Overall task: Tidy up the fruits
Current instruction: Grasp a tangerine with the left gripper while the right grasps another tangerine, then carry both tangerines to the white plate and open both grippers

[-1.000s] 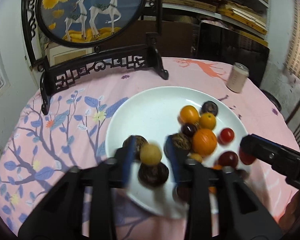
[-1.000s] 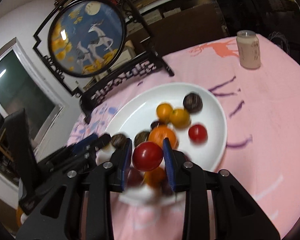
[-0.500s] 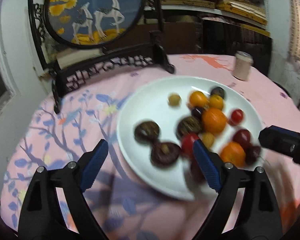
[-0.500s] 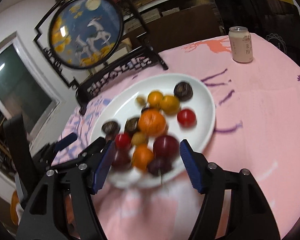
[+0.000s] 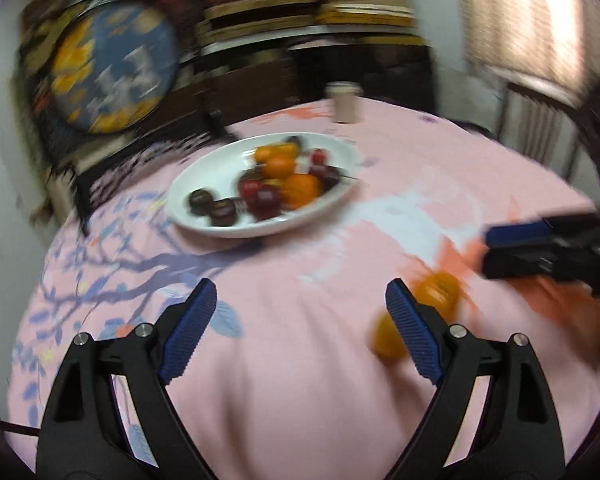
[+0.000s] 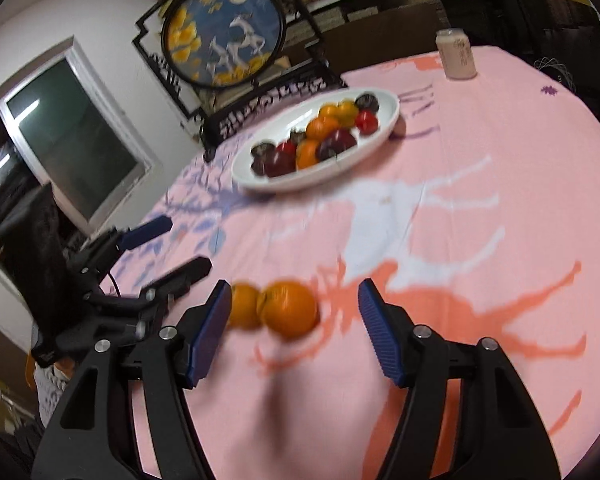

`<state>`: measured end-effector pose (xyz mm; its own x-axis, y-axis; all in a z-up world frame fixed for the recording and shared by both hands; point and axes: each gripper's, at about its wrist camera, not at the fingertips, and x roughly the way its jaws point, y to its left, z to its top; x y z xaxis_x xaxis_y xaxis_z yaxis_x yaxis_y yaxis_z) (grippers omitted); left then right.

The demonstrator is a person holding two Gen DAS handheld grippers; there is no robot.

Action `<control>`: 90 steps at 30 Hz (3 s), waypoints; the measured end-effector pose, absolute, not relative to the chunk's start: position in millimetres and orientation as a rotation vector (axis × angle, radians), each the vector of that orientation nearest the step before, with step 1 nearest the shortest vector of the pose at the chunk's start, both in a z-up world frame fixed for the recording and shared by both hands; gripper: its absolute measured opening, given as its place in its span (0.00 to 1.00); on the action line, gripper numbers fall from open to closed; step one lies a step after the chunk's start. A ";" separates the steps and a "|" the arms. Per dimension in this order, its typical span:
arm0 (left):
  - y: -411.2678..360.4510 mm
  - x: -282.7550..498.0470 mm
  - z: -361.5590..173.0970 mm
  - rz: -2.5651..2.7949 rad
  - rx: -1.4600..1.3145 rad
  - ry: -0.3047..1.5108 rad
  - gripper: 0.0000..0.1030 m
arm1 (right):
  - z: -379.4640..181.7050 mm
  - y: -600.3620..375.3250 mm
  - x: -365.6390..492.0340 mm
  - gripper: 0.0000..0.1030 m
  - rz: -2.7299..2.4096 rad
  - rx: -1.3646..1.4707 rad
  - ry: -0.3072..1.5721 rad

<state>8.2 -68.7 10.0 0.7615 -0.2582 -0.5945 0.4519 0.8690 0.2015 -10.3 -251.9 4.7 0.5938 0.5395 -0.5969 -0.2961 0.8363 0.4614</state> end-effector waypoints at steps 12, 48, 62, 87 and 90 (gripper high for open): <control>-99.2 25.5 -22.1 -0.657 0.410 0.824 0.34 | -5.6 -259.8 -10.4 0.63 0.478 0.384 0.830; -30.9 57.4 1.4 -0.227 0.226 0.731 0.34 | -7.9 -189.5 15.4 0.39 0.441 0.017 0.914; -40.1 183.3 43.9 -0.123 0.096 0.725 0.35 | 55.8 -181.8 139.9 0.40 0.279 0.099 0.715; -30.7 139.4 32.9 -0.112 0.040 0.688 0.98 | 40.7 -204.7 91.3 0.96 0.226 0.126 0.600; -37.9 135.9 31.3 -0.072 0.100 0.665 0.98 | 43.4 -208.7 88.5 0.96 0.223 0.135 0.594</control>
